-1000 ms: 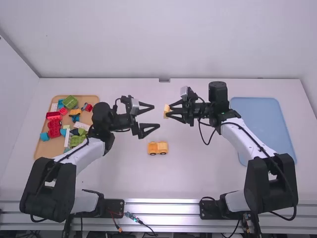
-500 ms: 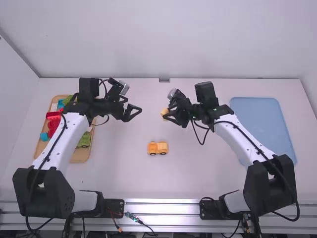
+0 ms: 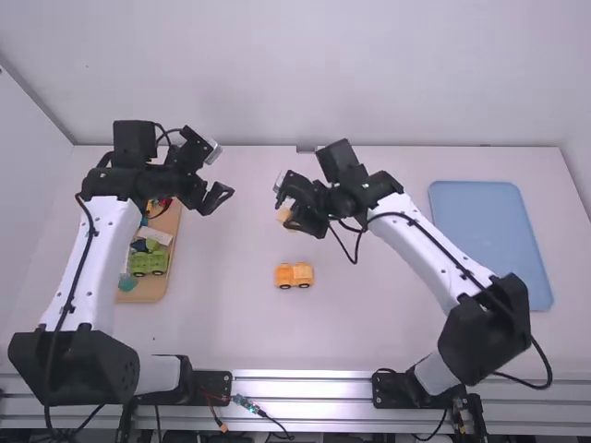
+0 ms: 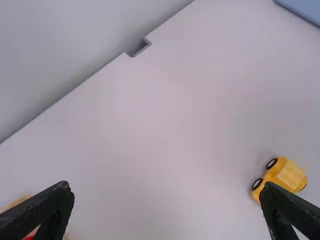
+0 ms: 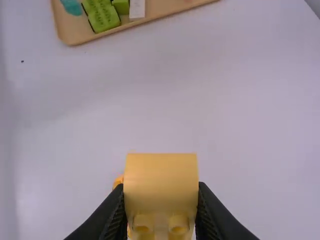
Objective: Assemble lego blocks to make yellow taxi
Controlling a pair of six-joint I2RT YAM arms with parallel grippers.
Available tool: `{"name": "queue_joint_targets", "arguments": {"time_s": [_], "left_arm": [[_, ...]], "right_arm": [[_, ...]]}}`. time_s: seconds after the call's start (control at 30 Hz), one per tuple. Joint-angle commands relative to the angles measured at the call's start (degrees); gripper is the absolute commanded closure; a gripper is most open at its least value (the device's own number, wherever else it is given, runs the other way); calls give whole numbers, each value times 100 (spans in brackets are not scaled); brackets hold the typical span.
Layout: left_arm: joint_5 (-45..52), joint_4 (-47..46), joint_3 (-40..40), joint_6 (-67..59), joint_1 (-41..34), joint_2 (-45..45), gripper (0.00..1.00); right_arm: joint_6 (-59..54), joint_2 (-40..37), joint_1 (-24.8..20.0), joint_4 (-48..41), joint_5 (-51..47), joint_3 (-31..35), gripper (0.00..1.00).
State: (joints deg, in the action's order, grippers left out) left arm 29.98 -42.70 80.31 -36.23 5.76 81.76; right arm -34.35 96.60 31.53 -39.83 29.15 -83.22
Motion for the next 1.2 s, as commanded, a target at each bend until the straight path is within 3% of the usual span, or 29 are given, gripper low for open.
{"name": "queue_joint_targets", "arguments": {"time_s": [0.0,0.2,0.63,1.17], "left_arm": [[-9,-39,81,-129,162,18,1],[300,179,74,-140,623,18,1],[2295,-815,72,-2422,2068,10,1],[2350,-815,-55,-2533,2164,10,1]], "right_arm": [[-382,571,120,-365,-96,-540,84],[-1167,1563,505,-1357,-306,-1449,93],[-1137,2796,1427,-1215,-1224,-1952,91],[-791,4295,1733,-2500,-1858,-3611,89]]}}
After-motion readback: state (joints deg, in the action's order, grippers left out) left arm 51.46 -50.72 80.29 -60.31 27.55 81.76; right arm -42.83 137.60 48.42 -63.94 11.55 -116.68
